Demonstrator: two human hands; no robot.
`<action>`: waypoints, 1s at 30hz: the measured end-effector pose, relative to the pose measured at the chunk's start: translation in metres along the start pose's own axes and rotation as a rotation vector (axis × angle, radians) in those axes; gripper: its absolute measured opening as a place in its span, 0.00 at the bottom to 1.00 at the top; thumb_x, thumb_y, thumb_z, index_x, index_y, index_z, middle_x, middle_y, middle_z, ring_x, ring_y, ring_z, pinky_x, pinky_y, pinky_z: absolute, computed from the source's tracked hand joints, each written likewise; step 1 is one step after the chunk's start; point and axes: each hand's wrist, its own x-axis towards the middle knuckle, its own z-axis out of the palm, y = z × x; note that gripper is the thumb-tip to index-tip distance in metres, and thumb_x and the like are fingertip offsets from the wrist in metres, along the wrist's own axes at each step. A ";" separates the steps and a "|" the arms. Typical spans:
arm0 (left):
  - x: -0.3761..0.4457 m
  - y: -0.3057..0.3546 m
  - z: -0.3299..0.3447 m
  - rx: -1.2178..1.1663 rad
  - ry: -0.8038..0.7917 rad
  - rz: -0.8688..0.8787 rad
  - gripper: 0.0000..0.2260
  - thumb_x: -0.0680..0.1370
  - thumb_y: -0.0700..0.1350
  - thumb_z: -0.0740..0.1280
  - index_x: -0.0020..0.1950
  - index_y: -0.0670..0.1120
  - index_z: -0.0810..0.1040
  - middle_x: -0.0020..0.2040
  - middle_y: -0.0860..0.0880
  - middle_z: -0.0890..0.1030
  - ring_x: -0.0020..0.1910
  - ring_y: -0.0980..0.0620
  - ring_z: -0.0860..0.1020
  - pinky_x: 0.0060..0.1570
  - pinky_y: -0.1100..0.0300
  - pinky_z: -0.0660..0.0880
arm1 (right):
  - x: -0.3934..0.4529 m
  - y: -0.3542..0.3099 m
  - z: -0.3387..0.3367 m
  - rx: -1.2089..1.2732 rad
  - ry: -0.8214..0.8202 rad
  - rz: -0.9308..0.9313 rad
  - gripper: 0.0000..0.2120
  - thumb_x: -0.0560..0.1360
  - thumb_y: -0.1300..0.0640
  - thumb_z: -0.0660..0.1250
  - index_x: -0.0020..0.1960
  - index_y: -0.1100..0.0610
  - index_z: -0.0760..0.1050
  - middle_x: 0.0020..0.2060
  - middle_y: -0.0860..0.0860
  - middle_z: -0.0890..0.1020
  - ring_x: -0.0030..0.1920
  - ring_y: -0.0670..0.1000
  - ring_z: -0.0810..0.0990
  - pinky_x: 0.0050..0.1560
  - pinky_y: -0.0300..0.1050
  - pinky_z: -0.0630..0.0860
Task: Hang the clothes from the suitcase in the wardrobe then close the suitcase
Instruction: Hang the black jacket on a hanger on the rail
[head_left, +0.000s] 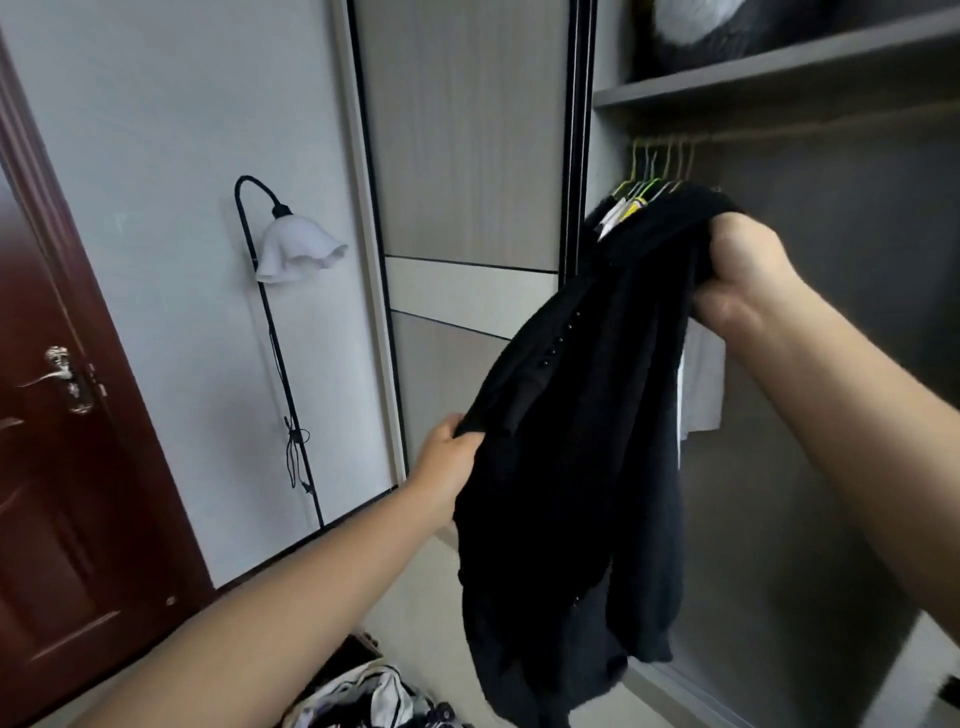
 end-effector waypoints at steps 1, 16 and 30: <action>0.004 0.009 -0.002 -0.009 0.009 0.018 0.06 0.78 0.40 0.60 0.46 0.48 0.75 0.41 0.46 0.77 0.41 0.48 0.75 0.44 0.57 0.73 | 0.006 -0.006 -0.010 -0.042 0.029 0.009 0.13 0.76 0.66 0.57 0.58 0.64 0.75 0.48 0.58 0.83 0.44 0.54 0.83 0.37 0.48 0.82; 0.007 0.105 0.057 0.216 -0.036 0.376 0.11 0.71 0.33 0.64 0.31 0.45 0.74 0.30 0.48 0.72 0.32 0.52 0.69 0.34 0.62 0.65 | -0.014 0.051 -0.055 -1.159 -0.855 0.025 0.22 0.73 0.61 0.68 0.62 0.46 0.65 0.57 0.42 0.74 0.59 0.40 0.73 0.61 0.33 0.69; 0.008 0.090 -0.027 0.331 -0.048 0.335 0.09 0.69 0.33 0.61 0.35 0.46 0.72 0.31 0.49 0.71 0.32 0.52 0.68 0.31 0.62 0.63 | -0.029 0.070 -0.010 -1.113 -0.756 -0.033 0.12 0.71 0.52 0.70 0.44 0.60 0.72 0.35 0.50 0.75 0.37 0.47 0.75 0.38 0.38 0.73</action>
